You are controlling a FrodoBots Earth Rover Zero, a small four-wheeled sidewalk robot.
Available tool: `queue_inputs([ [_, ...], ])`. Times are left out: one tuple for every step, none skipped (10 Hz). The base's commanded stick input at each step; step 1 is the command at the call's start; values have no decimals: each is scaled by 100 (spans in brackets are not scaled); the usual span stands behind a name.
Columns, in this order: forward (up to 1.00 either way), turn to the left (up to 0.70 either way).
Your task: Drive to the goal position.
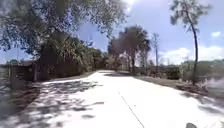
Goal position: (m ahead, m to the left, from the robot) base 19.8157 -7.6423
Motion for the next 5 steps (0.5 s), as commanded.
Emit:
queue_inputs([
  [70,0],
  [70,0],
  [70,0],
  [70,0],
  [70,0],
])
